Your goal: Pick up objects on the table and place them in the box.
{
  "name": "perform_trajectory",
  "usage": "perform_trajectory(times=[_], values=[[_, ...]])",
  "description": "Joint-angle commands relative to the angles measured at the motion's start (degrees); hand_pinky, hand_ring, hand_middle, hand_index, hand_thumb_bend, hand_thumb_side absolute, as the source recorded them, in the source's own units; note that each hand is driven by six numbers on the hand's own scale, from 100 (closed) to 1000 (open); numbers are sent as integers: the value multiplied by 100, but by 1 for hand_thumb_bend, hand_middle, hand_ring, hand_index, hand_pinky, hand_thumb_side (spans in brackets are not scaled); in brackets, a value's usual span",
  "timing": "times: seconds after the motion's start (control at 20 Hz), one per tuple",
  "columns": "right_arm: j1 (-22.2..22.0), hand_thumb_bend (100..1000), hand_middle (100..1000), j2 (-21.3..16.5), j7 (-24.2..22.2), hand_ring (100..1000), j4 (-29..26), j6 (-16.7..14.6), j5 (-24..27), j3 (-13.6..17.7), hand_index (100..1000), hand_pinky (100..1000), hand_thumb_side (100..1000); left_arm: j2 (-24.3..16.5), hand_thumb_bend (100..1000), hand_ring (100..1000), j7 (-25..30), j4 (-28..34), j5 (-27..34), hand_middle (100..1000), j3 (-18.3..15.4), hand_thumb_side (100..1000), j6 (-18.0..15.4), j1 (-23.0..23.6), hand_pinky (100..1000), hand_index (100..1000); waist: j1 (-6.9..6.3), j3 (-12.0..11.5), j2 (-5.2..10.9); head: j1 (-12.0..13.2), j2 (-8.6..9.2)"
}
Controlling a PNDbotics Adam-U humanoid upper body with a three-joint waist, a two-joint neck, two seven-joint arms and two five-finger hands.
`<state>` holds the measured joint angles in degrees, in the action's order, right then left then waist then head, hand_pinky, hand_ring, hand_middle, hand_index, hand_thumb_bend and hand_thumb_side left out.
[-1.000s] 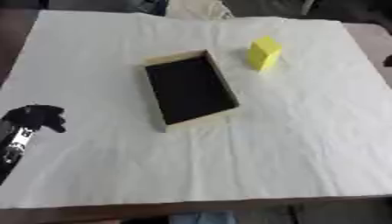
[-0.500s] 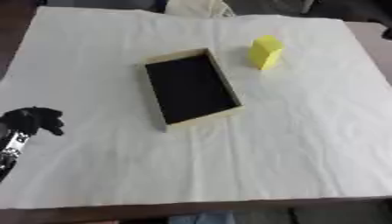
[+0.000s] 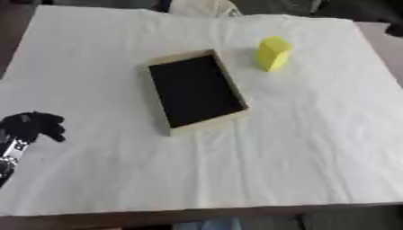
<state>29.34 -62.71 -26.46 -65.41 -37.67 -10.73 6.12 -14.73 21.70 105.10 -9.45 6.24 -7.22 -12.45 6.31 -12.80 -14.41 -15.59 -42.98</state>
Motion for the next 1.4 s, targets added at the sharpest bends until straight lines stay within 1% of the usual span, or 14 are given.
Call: perform_trajectory(times=[0.05, 0.35, 0.4, 0.5, 0.75, 1.15, 1.4], values=[[122, 446, 794, -132, 21, 835, 172, -35, -26, 42, 851, 833, 600, -68, 212, 564, 113, 122, 84, 554, 88, 937, -23, -150, 796, 730, -9, -33, 78, -119, 76], [159, 445, 794, -114, 36, 835, 273, -82, -50, 34, 851, 833, 601, -64, 212, 564, 167, 124, 113, 554, 105, 937, -27, -183, 796, 730, -3, -79, 65, -149, 82], [195, 417, 793, -80, 43, 831, 297, -75, -49, 27, 852, 831, 615, -58, 212, 564, 184, 134, 120, 555, 126, 939, -36, -209, 796, 731, -8, -115, 36, -185, 93], [318, 409, 792, 4, 54, 830, 398, -46, -89, 2, 852, 831, 619, -43, 212, 565, 239, 146, 142, 555, 176, 939, -50, -271, 796, 731, -6, -213, -14, -255, 122], [528, 397, 792, 142, 69, 828, 565, -44, -194, -67, 852, 830, 628, -24, 211, 565, 311, 158, 179, 555, 222, 939, -65, -335, 796, 731, -21, -295, -60, -319, 148], [806, 388, 795, 363, 88, 826, 715, -47, -315, -170, 856, 829, 628, -3, 211, 565, 383, 167, 210, 556, 271, 942, -84, -390, 796, 732, -47, -371, -114, -388, 189], [903, 385, 795, 448, 70, 826, 785, -45, -405, -210, 857, 829, 634, -1, 210, 565, 418, 171, 218, 556, 287, 942, -96, -407, 796, 732, -54, -389, -133, -402, 213]])
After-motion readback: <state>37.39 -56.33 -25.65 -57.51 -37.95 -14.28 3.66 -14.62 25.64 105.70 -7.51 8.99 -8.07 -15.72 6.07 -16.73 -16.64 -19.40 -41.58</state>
